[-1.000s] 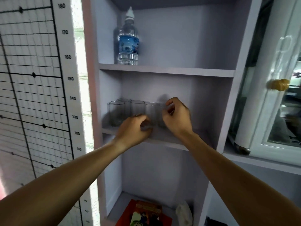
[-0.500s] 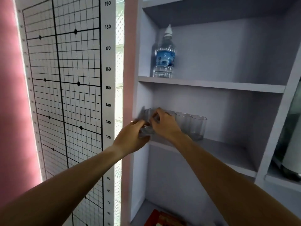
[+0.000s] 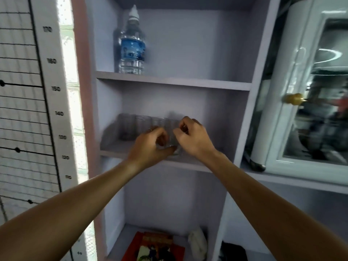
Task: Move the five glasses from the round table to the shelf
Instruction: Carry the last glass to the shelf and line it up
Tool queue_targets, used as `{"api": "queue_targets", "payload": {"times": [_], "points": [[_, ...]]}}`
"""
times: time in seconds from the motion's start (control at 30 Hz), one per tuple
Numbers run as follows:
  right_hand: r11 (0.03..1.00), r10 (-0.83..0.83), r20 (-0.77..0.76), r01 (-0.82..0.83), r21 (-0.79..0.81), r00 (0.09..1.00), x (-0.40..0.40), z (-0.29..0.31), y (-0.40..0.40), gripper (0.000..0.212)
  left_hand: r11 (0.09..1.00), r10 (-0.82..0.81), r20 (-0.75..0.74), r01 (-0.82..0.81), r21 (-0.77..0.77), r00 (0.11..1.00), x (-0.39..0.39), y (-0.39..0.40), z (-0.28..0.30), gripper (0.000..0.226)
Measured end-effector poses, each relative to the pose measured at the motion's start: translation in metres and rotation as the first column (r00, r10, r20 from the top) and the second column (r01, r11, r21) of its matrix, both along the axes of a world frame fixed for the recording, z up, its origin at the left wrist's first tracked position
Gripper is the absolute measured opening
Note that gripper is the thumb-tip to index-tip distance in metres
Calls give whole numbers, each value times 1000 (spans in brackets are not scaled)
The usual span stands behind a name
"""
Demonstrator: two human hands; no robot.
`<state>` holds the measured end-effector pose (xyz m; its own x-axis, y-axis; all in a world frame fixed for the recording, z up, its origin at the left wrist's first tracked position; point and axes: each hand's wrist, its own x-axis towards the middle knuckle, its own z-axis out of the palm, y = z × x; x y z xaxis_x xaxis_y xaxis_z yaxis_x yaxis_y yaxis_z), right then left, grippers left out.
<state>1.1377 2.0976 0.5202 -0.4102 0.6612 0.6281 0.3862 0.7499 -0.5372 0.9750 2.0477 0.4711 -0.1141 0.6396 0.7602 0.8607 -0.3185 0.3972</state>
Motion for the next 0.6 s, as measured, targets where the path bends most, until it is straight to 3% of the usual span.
{"api": "queue_targets", "payload": {"times": [0.3,0.43,0.6], "points": [[988,-126,-66,119,-97,990,44,-8,23,14,993,-110,27,111,-37,994,43,38,4,28],[984,-169,-85,164,-64,982,43,-11,34,22,984,-140,64,146,-101,988,42,41,5,22],[976,-219,-104,216,-41,970,37,-14,44,23,987,-129,64,134,-88,990,42,34,6,33]]}}
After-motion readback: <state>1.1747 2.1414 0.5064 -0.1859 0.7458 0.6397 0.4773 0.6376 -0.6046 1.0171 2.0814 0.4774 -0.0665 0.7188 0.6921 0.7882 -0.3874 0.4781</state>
